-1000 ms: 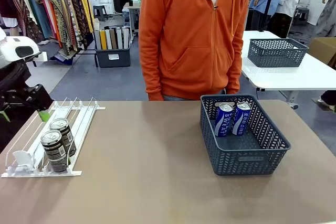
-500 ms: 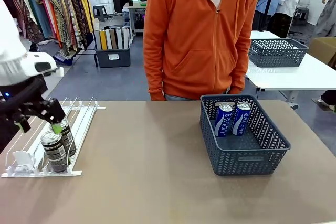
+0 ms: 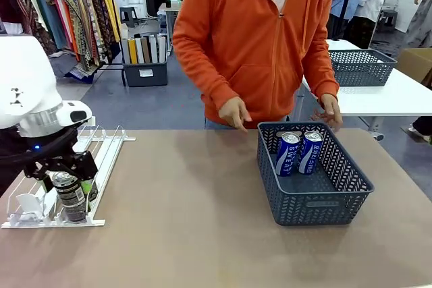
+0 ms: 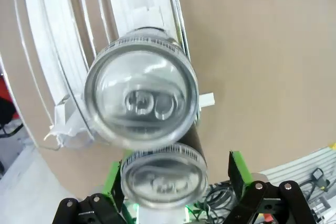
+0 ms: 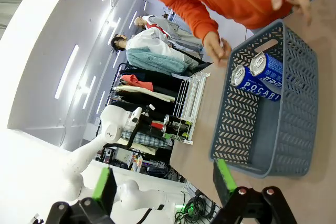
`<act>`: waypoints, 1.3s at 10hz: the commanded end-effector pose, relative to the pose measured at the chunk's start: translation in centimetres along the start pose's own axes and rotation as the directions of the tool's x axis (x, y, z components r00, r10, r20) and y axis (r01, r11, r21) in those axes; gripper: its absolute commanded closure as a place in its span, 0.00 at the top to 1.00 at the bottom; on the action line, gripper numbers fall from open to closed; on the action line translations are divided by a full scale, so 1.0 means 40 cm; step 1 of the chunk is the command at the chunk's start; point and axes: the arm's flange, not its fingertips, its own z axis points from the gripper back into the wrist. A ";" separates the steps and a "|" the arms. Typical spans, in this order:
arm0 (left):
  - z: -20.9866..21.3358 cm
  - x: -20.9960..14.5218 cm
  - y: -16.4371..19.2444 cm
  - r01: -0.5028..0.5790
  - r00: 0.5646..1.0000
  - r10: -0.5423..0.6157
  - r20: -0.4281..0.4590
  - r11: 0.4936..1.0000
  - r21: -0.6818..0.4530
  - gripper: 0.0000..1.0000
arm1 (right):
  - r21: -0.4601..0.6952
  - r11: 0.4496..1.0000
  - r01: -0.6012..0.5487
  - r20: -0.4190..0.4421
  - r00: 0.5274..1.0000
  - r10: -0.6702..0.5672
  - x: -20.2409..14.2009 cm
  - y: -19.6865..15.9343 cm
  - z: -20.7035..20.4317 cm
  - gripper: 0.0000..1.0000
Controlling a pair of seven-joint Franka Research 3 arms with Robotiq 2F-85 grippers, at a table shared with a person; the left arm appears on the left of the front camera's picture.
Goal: Retrieve and store the cans from the dispenser.
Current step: Pick up one can from the Automatic Can Dispenser and place it in the middle of the table.
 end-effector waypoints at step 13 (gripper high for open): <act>0.079 -0.008 0.028 -0.077 0.987 0.071 0.143 0.996 0.033 0.00 | 0.007 1.000 -0.013 0.002 1.000 0.013 0.006 0.005 0.000 1.00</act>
